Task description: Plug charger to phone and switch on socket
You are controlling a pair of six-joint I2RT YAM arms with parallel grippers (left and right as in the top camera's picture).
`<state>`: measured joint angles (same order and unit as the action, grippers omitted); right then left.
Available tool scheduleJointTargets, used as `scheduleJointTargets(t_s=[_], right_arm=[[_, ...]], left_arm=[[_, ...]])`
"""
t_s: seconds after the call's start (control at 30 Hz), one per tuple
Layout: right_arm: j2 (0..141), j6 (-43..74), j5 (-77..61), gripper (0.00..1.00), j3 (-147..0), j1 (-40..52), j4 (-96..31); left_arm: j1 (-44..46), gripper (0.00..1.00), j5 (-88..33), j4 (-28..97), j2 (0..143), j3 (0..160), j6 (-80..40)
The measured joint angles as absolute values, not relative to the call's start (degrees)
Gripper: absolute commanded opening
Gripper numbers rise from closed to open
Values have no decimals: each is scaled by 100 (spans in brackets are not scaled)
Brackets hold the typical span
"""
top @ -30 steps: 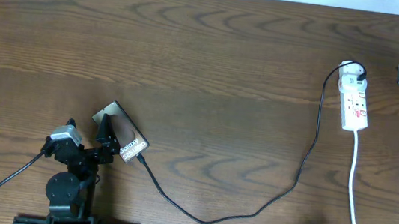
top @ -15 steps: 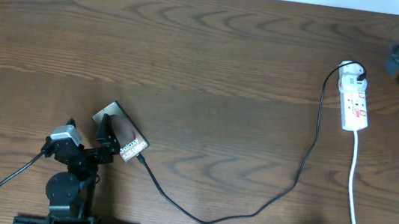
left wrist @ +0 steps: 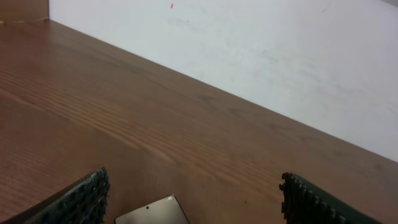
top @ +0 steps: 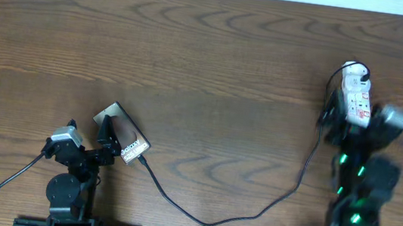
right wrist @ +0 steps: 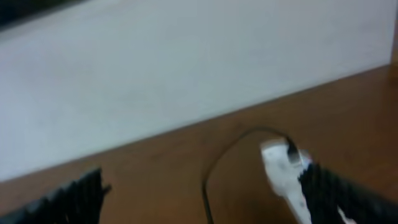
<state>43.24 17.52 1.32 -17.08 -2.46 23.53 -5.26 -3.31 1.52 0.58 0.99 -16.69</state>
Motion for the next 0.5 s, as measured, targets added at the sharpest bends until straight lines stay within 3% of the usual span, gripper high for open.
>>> scheduleJointTargets(t_s=[0.17, 0.5], right_arm=[[3087, 1752, 174, 99, -220, -237, 2832], [1514, 1719, 858, 99, -38, -237, 410]], left_arm=[[-526, 86, -331, 154, 58, 99, -1669], [-526, 86, -331, 154, 58, 99, -1667]])
